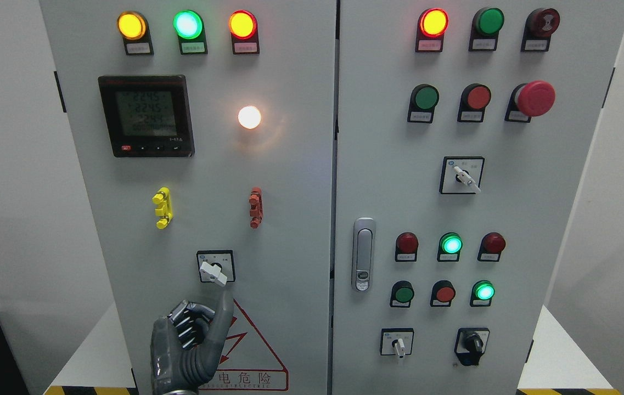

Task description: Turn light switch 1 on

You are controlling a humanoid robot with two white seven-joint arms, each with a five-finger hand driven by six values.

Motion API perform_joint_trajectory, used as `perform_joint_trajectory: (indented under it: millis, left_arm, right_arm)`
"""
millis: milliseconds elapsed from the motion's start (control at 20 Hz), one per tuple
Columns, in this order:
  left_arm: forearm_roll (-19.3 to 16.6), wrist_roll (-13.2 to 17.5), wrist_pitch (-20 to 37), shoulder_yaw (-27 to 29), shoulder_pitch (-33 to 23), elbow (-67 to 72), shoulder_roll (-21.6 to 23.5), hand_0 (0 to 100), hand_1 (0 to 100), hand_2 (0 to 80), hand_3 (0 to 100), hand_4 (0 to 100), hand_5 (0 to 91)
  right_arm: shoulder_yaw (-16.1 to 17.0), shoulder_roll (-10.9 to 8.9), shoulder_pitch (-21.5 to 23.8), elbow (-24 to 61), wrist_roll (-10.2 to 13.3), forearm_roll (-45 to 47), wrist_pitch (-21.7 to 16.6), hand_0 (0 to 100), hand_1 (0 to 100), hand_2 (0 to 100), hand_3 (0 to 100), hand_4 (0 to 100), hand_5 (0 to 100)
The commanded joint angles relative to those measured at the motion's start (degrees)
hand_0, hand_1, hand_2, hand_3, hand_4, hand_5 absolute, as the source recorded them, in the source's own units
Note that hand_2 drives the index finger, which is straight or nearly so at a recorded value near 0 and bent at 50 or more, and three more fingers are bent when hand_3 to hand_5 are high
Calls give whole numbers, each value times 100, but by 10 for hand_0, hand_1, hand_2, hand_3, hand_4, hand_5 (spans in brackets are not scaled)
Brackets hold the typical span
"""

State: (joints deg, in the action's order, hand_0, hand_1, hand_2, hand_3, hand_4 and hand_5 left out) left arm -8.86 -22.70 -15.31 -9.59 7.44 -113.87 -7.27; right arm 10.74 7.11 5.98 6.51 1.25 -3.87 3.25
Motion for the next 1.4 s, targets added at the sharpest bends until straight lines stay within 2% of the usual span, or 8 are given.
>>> perform_joint_trajectory:
  millis: [0, 250, 500, 650, 800, 1000, 1250, 1350]
  left_arm:
    - [-1, 195, 1045, 158, -1374, 110, 243, 0, 413, 710, 1000, 1000, 892]
    - [147, 291, 2135, 729, -2308, 1355, 524, 0, 359, 671, 1000, 1000, 868]
    - [622, 415, 2768, 1195, -2405, 3814, 577, 0, 328, 603, 1000, 1000, 807]
    - [614, 923, 3742, 1415, -2405, 5755, 577, 0, 308, 539, 976, 1000, 755]
    - [622, 1546, 4237, 1416, -2327, 7848, 551, 49, 247, 406, 786, 846, 611]
    - [587, 2399, 3958, 1372, -2230, 9537, 516, 120, 166, 217, 504, 548, 148]
    - [570, 2990, 2324, 1345, -2027, 10253, 489, 170, 138, 2, 139, 214, 0]
    - [561, 2990, 2094, 1328, -2027, 10253, 489, 176, 98, 0, 36, 130, 0]
  right_arm:
    - [8, -8, 0, 0, -2, 0, 1, 0, 0, 0, 0, 0, 0]
    - [-1, 1, 0, 0, -2, 0, 1, 0, 0, 0, 0, 0, 0]
    - [-1, -8, 0, 0, -2, 0, 1, 0, 0, 0, 0, 0, 0]
    - [7, 1, 0, 0, 7, 0, 1, 0, 0, 0, 0, 0, 0]
    - [-1, 1, 0, 0, -2, 0, 1, 0, 0, 0, 0, 0, 0]
    - [-1, -8, 0, 0, -2, 0, 1, 0, 0, 0, 0, 0, 0]
    - [-1, 1, 0, 0, -2, 0, 1, 0, 0, 0, 0, 0, 0]
    - [-1, 1, 0, 0, 7, 0, 1, 0, 0, 0, 0, 0, 0]
